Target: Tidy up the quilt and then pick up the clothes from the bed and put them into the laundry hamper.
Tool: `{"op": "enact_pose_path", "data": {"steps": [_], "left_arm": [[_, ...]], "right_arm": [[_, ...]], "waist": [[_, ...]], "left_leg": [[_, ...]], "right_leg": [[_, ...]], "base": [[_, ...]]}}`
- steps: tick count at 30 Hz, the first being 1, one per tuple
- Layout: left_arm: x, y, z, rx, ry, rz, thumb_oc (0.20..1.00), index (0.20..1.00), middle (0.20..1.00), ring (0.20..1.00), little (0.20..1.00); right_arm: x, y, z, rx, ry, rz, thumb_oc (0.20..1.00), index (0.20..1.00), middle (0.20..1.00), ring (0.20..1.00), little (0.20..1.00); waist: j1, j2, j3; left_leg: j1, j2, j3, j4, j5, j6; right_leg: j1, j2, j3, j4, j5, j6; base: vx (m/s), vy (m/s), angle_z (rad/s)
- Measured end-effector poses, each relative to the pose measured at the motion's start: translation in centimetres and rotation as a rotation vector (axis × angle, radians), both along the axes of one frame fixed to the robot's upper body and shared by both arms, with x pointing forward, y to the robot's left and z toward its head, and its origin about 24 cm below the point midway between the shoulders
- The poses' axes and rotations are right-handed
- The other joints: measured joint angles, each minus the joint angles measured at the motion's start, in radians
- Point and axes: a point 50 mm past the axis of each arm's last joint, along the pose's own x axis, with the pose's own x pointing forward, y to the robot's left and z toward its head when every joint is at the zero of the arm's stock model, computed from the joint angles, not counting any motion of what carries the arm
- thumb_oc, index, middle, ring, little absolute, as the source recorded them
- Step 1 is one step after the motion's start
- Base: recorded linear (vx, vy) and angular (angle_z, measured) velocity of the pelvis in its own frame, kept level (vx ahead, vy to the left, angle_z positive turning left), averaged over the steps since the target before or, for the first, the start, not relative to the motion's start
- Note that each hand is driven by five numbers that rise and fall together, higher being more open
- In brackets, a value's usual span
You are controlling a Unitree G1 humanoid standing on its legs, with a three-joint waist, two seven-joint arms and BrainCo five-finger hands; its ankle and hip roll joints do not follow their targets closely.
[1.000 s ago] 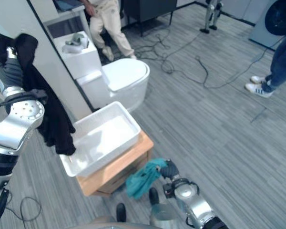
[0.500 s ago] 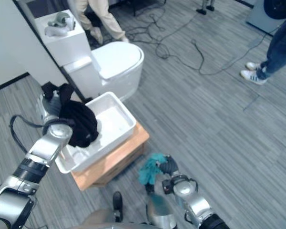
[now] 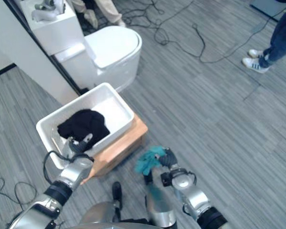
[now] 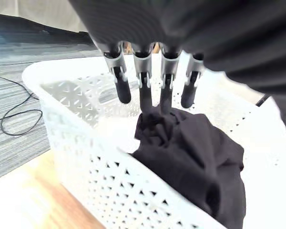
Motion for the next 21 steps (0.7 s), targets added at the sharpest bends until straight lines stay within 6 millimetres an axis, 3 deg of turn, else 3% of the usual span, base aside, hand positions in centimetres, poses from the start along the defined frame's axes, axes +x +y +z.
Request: {"op": "enact_pose_path", "data": {"steps": [10, 14, 16, 17, 19, 21], "left_arm": [[1.8, 1.5, 2.5, -0.077, -0.210, 0.117, 1.000, 1.000, 1.000, 1.000, 1.000], [2.2, 2.8, 4.4, -0.161, -0.344, 0.188, 1.000, 1.000, 1.000, 1.000, 1.000], [1.7, 3.3, 5.3, -0.196, -0.418, 0.211, 1.000, 1.000, 1.000, 1.000, 1.000], [1.2, 3.6, 5.5, -0.212, -0.457, 0.222, 1.000, 1.000, 1.000, 1.000, 1.000], [0.5, 4.1, 5.3, -0.249, -0.479, 0.245, 1.000, 1.000, 1.000, 1.000, 1.000], [0.0, 4.2, 5.0, -0.267, -0.480, 0.256, 1.000, 1.000, 1.000, 1.000, 1.000]], "right_arm": [[0.6, -0.6, 0.5, -0.017, -0.030, -0.077, 0.200, 0.200, 0.200, 0.200, 0.200], [1.4, -4.1, 1.9, -0.036, -0.111, -0.302, 0.200, 0.200, 0.200, 0.200, 0.200], [1.9, -6.7, 3.3, -0.057, -0.181, -0.425, 0.200, 0.200, 0.200, 0.200, 0.200], [2.3, -9.0, 5.1, -0.106, -0.268, -0.503, 0.200, 0.200, 0.200, 0.200, 0.200], [2.9, -10.9, 8.3, -0.160, -0.409, -0.549, 0.200, 0.200, 0.200, 0.200, 0.200], [3.4, -11.5, 10.8, -0.171, -0.511, -0.566, 0.200, 0.200, 0.200, 0.200, 0.200]], "waist": [[-0.001, -0.006, 0.049], [0.000, -0.010, 0.051], [0.002, -0.014, 0.054], [0.006, -0.014, 0.053], [0.018, -0.017, 0.052], [0.031, -0.022, 0.051]], "left_leg": [[-0.033, -0.001, 0.005, 0.001, 0.005, 0.002], [-0.022, -0.001, 0.002, 0.003, 0.005, 0.001], [0.004, 0.001, 0.000, 0.000, 0.001, 0.001], [0.025, 0.002, -0.001, -0.001, -0.006, 0.003], [0.042, 0.001, -0.003, -0.001, -0.014, 0.000], [0.046, 0.001, -0.005, -0.001, -0.015, -0.003]], "right_leg": [[-0.035, -0.001, 0.000, 0.000, 0.014, -0.005], [-0.021, -0.001, -0.005, 0.000, 0.021, -0.011], [0.005, -0.001, -0.006, 0.000, 0.020, -0.011], [0.031, 0.000, -0.008, 0.000, 0.018, -0.009], [0.048, 0.000, -0.006, 0.000, 0.012, -0.004], [0.053, 0.000, -0.005, -0.001, 0.009, -0.001]], "base": [[-0.04, 0.019, -0.02], [0.04, 0.013, 0.02], [0.04, 0.003, 0.02], [0.00, 0.000, 0.00], [0.01, -0.005, -0.02], [0.01, -0.006, -0.02]]}}
